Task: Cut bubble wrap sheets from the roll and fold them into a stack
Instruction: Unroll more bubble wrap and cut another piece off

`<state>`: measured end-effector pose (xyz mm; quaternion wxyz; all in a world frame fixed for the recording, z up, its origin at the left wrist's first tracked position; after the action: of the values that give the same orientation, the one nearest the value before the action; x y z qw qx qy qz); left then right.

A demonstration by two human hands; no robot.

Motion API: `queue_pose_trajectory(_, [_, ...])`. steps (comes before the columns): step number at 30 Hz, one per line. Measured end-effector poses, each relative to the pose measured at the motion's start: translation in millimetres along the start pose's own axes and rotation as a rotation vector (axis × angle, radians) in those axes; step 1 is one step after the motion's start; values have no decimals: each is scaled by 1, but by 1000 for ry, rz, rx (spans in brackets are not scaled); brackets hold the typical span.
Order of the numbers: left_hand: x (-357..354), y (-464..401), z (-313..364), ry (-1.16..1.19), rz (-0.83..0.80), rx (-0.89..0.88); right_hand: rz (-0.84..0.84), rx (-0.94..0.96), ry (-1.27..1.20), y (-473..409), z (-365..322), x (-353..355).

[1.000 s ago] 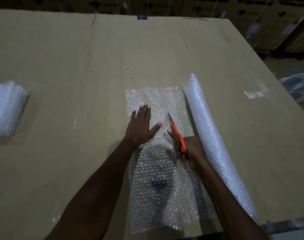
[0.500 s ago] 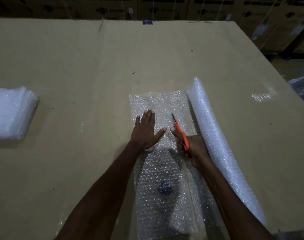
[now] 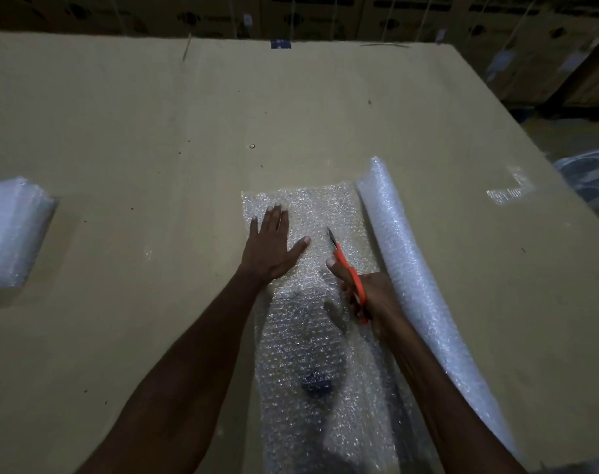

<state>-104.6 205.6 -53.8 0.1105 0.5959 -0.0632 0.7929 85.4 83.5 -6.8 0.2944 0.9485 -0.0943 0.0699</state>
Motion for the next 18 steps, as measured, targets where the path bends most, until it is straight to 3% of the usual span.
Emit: queue_pose_trajectory(18, [-3, 1, -4, 11, 15, 2, -36, 3, -28, 10, 1, -7])
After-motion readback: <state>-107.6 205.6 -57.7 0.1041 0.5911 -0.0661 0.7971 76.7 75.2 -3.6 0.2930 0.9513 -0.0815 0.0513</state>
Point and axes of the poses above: each hand's wrist, its own y-axis away from the middle knuckle, its own x-axis out of the back of the hand, z = x × y, the point moved 7 cm from there along -y, towards the middle knuckle, and after that the axes turned 2 degrees about z, right-handed, at the moved point
